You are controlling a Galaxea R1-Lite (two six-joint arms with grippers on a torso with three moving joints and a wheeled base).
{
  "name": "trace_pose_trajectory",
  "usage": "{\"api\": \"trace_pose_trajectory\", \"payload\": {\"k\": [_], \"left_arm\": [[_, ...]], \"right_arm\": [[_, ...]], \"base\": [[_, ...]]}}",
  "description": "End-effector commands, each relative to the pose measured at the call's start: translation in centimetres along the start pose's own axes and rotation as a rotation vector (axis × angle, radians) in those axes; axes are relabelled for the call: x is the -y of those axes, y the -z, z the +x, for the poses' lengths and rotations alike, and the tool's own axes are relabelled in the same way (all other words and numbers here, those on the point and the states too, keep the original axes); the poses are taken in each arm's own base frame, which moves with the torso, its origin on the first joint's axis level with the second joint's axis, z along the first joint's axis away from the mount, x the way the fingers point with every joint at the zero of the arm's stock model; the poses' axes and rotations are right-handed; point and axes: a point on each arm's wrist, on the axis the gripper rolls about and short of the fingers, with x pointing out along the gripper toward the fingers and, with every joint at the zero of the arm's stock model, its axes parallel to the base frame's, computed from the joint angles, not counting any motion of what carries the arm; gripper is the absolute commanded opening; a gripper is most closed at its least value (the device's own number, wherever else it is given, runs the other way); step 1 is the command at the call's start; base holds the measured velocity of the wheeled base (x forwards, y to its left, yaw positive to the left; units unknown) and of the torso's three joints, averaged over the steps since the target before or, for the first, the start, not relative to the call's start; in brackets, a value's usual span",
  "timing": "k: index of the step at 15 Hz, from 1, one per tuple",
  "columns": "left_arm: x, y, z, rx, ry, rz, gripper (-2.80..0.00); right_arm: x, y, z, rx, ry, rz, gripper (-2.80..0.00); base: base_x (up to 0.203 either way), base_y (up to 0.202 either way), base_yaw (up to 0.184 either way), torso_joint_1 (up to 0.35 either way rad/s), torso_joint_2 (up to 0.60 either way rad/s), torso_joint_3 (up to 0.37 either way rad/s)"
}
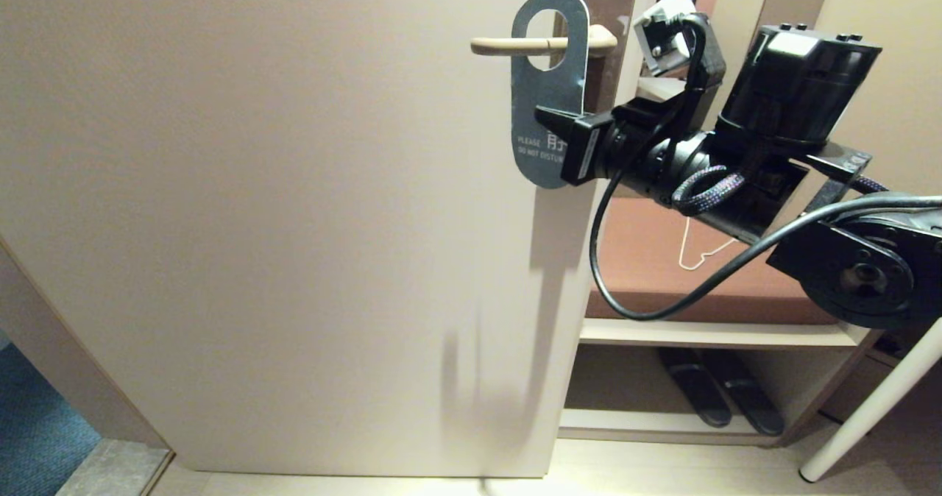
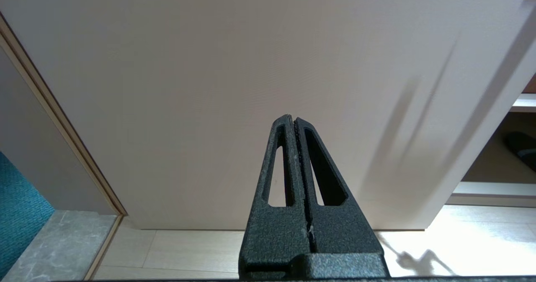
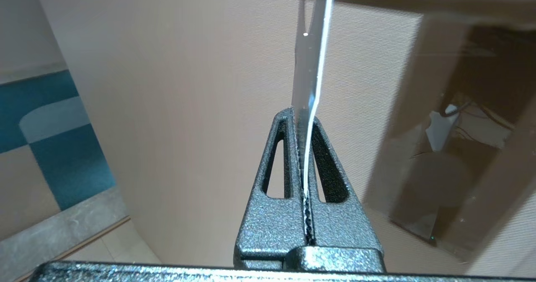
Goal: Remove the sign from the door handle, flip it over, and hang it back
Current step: Take down the sign
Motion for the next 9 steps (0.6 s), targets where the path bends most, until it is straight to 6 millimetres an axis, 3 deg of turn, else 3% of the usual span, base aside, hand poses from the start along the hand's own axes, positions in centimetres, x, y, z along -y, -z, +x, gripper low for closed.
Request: {"api": "trace_pose_trajectory", "payload": {"k": [1,9], "left_arm": [[0.0,0.0,0.0,0.0,-0.002,-0.001,-2.8],[0.0,0.0,0.0,0.0,-0.001,-0.001,-2.8]], "right_arm": [[-0.6,0.3,0.3,0.014,-0.003,-0.003,-2.8],[-1.5,2.3,1.8,0.079,0.07,-0.081,-2.8]], "base": [[0.0,0.0,0.0,0.0,0.0,0.0],[0.0,0.0,0.0,0.0,0.0,0.0]]}}
